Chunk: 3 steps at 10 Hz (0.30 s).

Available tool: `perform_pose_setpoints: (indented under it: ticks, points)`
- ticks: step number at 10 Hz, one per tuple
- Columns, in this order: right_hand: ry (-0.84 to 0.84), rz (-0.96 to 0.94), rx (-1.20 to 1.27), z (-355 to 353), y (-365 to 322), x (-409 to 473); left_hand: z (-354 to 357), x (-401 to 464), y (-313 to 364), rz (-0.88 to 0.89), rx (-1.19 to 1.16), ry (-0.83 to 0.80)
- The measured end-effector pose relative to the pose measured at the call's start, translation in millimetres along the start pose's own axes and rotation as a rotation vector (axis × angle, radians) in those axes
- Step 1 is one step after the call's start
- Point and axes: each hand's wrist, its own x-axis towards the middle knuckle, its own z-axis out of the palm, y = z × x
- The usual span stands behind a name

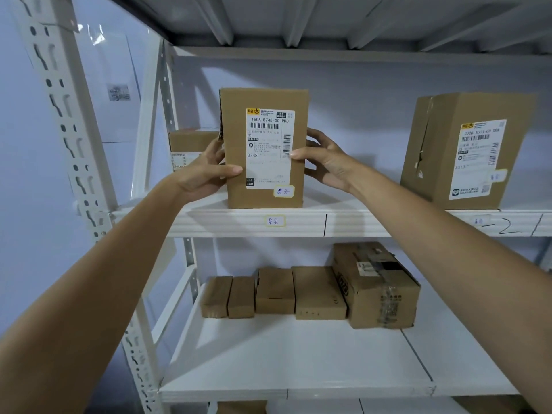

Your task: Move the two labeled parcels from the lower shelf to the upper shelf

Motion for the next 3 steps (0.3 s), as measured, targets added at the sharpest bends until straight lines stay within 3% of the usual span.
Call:
perform_pose_setpoints:
  ticks: [3]
  points:
    - [0.164,-0.100,0.016,-3.4,4.6,-44.0,-13.4,-18.2,-2.0,0.131,-0.047,0.073]
